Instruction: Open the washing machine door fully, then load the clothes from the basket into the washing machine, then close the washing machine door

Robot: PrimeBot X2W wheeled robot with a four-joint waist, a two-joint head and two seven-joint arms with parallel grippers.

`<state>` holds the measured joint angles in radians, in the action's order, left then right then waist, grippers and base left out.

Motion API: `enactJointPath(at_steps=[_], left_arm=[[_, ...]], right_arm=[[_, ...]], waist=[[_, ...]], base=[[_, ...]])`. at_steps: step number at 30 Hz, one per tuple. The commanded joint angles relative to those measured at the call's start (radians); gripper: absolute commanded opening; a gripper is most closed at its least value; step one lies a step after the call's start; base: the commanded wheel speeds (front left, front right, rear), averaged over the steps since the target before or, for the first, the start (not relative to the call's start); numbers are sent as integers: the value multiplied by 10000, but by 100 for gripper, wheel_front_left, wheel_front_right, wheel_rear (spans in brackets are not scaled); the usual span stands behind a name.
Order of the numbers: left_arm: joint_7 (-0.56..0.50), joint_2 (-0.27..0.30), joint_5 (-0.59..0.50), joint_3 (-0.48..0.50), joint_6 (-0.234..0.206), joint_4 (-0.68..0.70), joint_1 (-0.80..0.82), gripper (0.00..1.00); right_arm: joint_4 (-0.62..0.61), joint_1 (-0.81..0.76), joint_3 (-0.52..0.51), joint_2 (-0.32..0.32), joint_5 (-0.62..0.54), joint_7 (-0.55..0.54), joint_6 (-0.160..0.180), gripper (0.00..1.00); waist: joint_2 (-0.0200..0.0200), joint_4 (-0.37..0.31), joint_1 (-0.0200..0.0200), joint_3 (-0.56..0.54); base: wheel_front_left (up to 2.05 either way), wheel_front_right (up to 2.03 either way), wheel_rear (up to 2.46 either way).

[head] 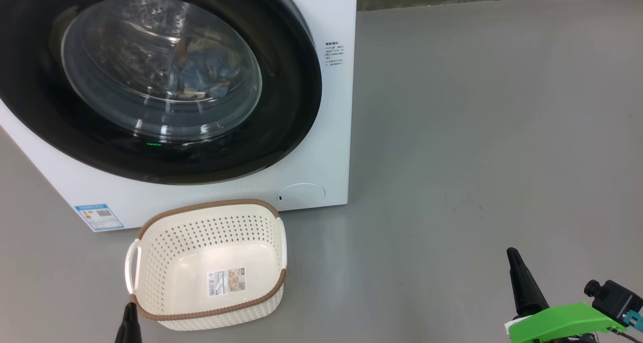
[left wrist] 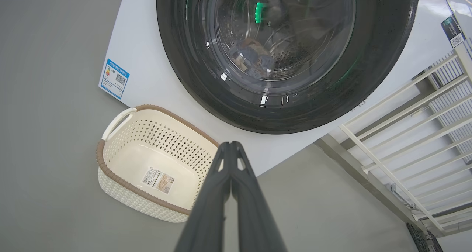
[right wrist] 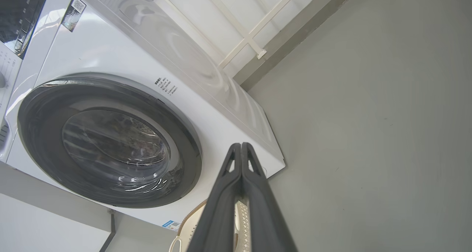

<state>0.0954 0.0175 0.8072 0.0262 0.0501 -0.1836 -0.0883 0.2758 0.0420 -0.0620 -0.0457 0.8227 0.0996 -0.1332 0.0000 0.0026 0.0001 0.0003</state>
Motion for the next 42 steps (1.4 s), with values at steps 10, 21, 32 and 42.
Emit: enactJointPath(at_steps=[10,21,32,42], left_arm=[[-319,188,1250,281,193,65,646,0],[-636,213,2462,387,303,-58,882,0],[-954,238,3682,494,413,-181,1120,0],[-1241,261,4784,591,513,-292,1335,0]], right_arm=[[-273,441,-28,-39,1239,-319,13,0],[-280,480,-117,-40,2425,-643,15,0],[-286,519,-205,-41,3618,-970,17,0],[-293,555,-285,-42,4695,-1265,19,0]], waist=[[0,-4,-1,4],[0,-8,-1,8],[0,-12,-1,13],[0,-16,-1,17]], base=[[0,0,0],[0,0,0],[0,0,0],[0,0,0]])
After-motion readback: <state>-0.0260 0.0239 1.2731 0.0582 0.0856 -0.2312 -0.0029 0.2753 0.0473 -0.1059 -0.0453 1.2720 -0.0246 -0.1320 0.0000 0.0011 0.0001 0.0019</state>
